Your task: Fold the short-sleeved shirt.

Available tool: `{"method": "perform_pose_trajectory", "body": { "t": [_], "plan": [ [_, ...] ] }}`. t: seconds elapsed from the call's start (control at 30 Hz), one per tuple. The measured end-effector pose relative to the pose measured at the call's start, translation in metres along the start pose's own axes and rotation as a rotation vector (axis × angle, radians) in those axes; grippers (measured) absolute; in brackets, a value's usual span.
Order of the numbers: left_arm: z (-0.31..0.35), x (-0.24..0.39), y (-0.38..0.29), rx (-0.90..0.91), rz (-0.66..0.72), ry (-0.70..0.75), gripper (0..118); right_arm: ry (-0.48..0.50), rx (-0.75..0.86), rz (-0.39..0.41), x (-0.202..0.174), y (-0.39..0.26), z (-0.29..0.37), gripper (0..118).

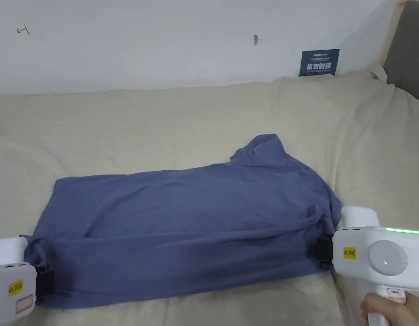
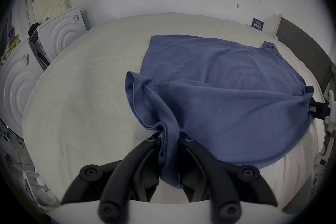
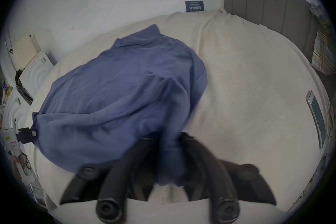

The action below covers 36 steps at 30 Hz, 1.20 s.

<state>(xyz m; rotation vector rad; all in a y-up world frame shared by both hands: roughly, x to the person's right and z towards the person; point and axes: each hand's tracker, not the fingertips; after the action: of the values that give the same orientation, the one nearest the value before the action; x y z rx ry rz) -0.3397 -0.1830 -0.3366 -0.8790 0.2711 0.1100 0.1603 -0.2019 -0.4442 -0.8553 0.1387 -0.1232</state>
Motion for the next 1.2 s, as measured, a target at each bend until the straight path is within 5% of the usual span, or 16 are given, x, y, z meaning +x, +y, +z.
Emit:
{"method": "perform_pose_trajectory", "body": {
  "t": [0.07, 0.23, 0.47, 0.73, 0.77, 0.83, 0.87, 0.9, 0.97, 1.03, 1.07, 1.1, 1.17, 1.2],
  "plan": [
    [0.003, -0.002, 0.001, 0.000, 0.005, -0.005, 17, -0.039, 0.006, 0.046, -0.004, 0.002, 0.000, 8],
    [0.019, -0.005, -0.002, -0.006, -0.026, -0.021, 17, 0.046, 0.005, -0.092, 0.012, 0.015, 0.029, 8],
    [0.072, -0.010, -0.051, 0.002, -0.081, -0.034, 17, 0.064, 0.025, -0.011, 0.031, -0.015, 0.093, 8],
    [0.091, -0.022, -0.123, 0.000, -0.034, -0.083, 20, 0.078, -0.080, -0.033, 0.057, -0.098, 0.101, 12],
    [0.095, -0.021, -0.119, 0.011, -0.014, -0.074, 29, 0.078, -0.076, -0.047, 0.058, -0.099, 0.102, 22],
    [0.098, -0.024, -0.115, 0.026, -0.002, -0.069, 79, 0.047, -0.036, -0.055, 0.060, -0.095, 0.108, 76],
    [0.099, -0.025, -0.114, 0.033, 0.012, -0.051, 100, 0.026, -0.020, -0.053, 0.057, -0.093, 0.113, 93],
    [0.100, -0.028, -0.111, 0.034, 0.021, -0.049, 111, 0.032, 0.007, -0.043, 0.057, -0.090, 0.119, 95],
    [0.114, -0.029, -0.107, 0.086, 0.034, -0.042, 111, 0.037, 0.089, 0.016, 0.055, -0.082, 0.137, 95],
    [0.136, -0.022, -0.095, 0.117, 0.005, 0.034, 96, 0.024, 0.132, 0.064, 0.041, -0.068, 0.158, 95],
    [0.146, -0.017, -0.090, 0.189, -0.022, 0.052, 81, 0.035, 0.163, 0.084, 0.037, -0.063, 0.164, 93],
    [0.155, -0.012, -0.082, 0.213, -0.049, 0.052, 52, 0.055, 0.208, 0.112, 0.032, -0.058, 0.172, 81],
    [0.157, -0.006, -0.067, 0.245, -0.057, 0.043, 7, 0.063, 0.253, 0.175, 0.019, -0.046, 0.180, 26],
    [0.157, -0.003, -0.059, 0.263, -0.049, 0.038, 5, 0.049, 0.261, 0.199, 0.011, -0.038, 0.181, 0]
  ]
}}
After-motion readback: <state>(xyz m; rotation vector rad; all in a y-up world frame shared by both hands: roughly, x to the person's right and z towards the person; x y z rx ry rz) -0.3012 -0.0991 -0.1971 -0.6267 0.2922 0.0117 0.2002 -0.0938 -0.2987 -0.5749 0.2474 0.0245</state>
